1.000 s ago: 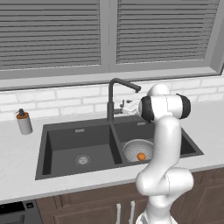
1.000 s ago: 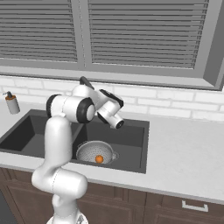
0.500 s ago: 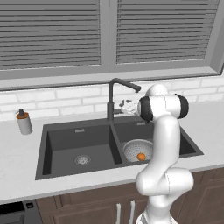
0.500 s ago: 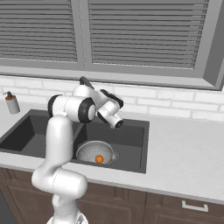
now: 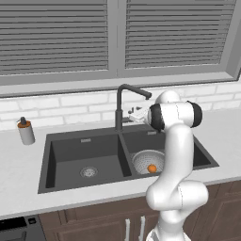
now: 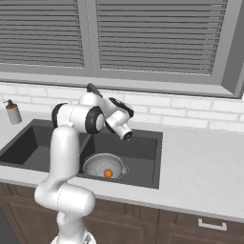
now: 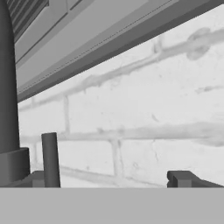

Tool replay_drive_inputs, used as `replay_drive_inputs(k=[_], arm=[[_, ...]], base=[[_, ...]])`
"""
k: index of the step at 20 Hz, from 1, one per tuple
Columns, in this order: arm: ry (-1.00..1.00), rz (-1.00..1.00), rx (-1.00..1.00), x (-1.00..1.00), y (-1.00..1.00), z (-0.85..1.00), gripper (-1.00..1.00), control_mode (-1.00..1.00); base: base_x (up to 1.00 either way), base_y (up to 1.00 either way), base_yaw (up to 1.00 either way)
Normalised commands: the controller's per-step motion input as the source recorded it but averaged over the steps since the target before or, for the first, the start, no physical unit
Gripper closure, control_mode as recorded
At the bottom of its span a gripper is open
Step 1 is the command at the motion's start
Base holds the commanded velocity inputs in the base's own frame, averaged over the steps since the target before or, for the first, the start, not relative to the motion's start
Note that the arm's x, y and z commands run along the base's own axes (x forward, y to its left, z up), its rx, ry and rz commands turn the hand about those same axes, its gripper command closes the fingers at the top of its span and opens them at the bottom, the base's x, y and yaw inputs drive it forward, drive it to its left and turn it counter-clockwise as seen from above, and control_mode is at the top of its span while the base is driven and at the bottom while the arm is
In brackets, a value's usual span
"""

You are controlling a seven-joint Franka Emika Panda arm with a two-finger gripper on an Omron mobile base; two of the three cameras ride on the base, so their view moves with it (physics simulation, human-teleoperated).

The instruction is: Put the colander in the sink, put the tangerine in the colander, and turn on the sink faucet and pour water over the colander.

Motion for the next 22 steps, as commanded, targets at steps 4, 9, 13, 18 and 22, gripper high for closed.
replay_drive_inputs(k=[4, 9, 13, 18, 22], arm=[[0.00, -0.07, 0.00, 0.03, -0.01, 0.00, -1.00, -1.00], [0.00, -0.06, 0.00, 0.05, -0.05, 0.00, -1.00, -1.00], [0.01, -0.03, 0.00, 0.04, -0.23, 0.00, -1.00, -1.00], [0.00, 0.00, 0.00, 0.03, -0.55, 0.00, -1.00, -1.00], [0.01, 0.00, 0.00, 0.03, -0.64, 0.00, -1.00, -1.00]], base=[[0.00, 0.00, 0.00], [0.00, 0.00, 0.00], [0.00, 0.00, 0.00], [0.00, 0.00, 0.00], [0.00, 0.00, 0.00]])
